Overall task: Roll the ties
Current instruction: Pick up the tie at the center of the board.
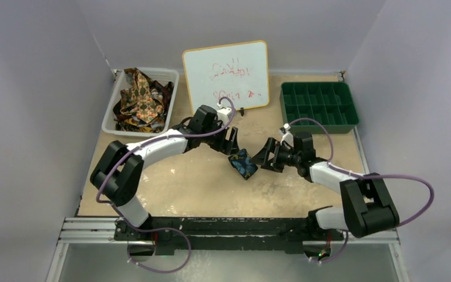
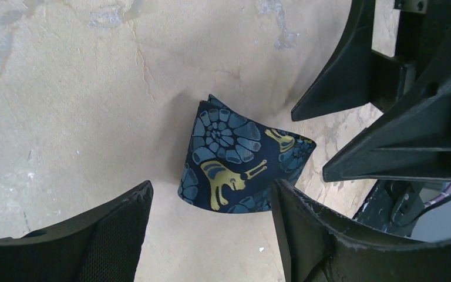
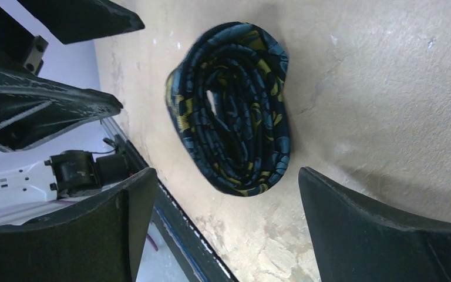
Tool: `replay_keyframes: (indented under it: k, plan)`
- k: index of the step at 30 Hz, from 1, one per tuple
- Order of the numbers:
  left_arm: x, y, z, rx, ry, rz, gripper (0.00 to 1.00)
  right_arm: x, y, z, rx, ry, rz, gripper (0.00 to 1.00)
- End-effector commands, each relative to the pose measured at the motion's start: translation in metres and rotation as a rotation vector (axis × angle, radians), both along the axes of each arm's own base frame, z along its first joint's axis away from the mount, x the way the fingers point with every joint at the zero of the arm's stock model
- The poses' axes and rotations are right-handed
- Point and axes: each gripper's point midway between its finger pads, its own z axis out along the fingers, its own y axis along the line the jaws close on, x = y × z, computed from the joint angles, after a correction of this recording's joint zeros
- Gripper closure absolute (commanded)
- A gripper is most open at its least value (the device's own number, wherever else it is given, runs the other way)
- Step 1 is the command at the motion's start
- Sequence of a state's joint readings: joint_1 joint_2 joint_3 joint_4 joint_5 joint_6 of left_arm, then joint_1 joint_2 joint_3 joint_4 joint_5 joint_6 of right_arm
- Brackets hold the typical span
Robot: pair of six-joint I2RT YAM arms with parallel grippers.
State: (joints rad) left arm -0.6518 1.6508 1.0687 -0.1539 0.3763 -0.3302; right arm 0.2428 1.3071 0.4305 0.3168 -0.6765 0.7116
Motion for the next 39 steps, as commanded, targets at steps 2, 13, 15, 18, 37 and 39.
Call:
replay_keyframes:
  k: [2,13,15,18,37,39]
  plan:
    - [0.004,-0.006,0.0,-0.137,0.031,-0.077,0.29,0.001,0.01,-0.01,0.014,0.008,0.052,0.12]
    - [0.001,-0.012,-0.017,-0.231,0.09,-0.17,0.29,-0.008,0.015,-0.024,0.016,0.031,0.109,0.27]
    - [-0.001,-0.015,-0.016,-0.254,0.098,-0.19,0.29,-0.008,0.014,-0.027,0.011,0.041,0.101,0.31]
    - [-0.002,-0.019,-0.021,-0.263,0.116,-0.212,0.29,-0.008,0.014,-0.032,0.008,0.056,0.09,0.36]
    - [-0.033,-0.022,-0.05,-0.349,0.318,-0.265,0.32,-0.015,0.013,-0.051,0.007,0.119,0.074,0.49]
    - [-0.036,-0.023,-0.053,-0.359,0.344,-0.264,0.34,-0.015,0.012,-0.051,0.008,0.12,0.071,0.49]
